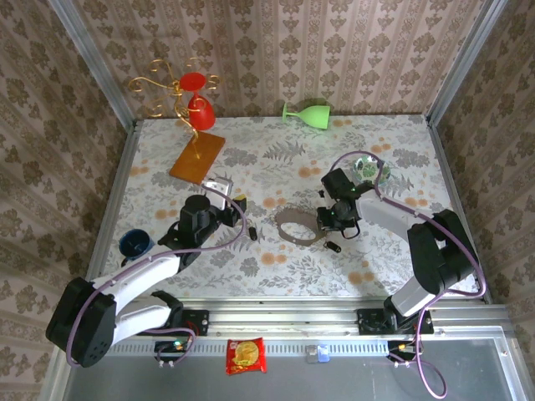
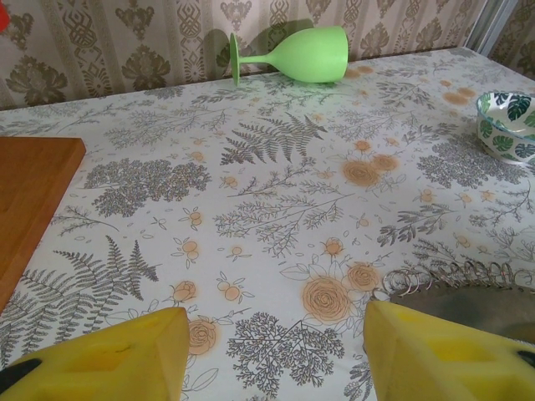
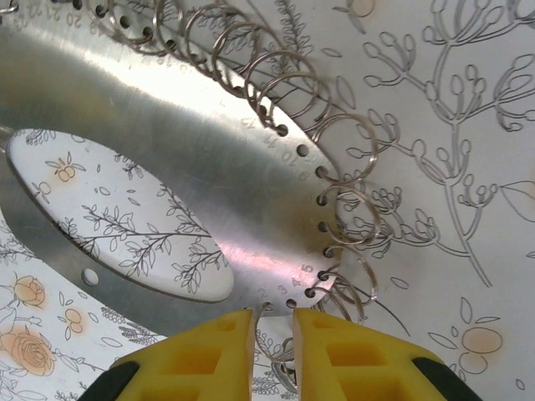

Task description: Put the keys on the keyring

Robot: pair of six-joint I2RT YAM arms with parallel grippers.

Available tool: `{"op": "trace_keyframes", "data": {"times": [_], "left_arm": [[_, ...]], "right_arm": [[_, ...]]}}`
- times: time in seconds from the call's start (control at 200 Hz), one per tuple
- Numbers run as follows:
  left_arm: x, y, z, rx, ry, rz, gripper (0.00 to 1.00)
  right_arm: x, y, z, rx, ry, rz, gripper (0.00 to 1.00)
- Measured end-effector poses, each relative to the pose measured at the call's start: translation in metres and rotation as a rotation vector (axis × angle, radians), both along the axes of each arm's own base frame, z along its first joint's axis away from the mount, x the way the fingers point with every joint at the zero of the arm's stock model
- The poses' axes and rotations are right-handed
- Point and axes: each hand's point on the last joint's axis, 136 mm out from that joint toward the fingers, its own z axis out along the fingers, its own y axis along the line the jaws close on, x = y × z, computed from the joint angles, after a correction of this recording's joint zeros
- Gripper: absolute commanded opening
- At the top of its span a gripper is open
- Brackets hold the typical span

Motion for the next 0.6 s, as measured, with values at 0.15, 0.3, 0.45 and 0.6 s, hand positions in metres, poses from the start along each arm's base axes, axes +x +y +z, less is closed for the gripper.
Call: {"op": "trace_keyframes", "data": {"times": [0.15, 0.3, 0.45, 0.6], "left_arm": [[0.000, 0.000, 0.000, 0.000, 0.000, 0.000, 0.58], [0.000, 0.000, 0.000, 0.000, 0.000, 0.000, 0.57], [0.000, 0.000, 0.000, 0.000, 0.000, 0.000, 0.58], [0.000, 0.000, 0.000, 0.000, 0.000, 0.000, 0.57]], "right_arm": [[0.000, -0.003, 0.000, -0.008, 0.004, -0.004, 0.19], [0.002, -0.005, 0.002, -0.027, 0.006, -0.001, 0.20], [0.005, -0.007, -0.004, -0.053, 0.019, 0.000, 0.20], [0.000, -0.012, -0.015, -0.090, 0.059, 0.008, 0.20]]}}
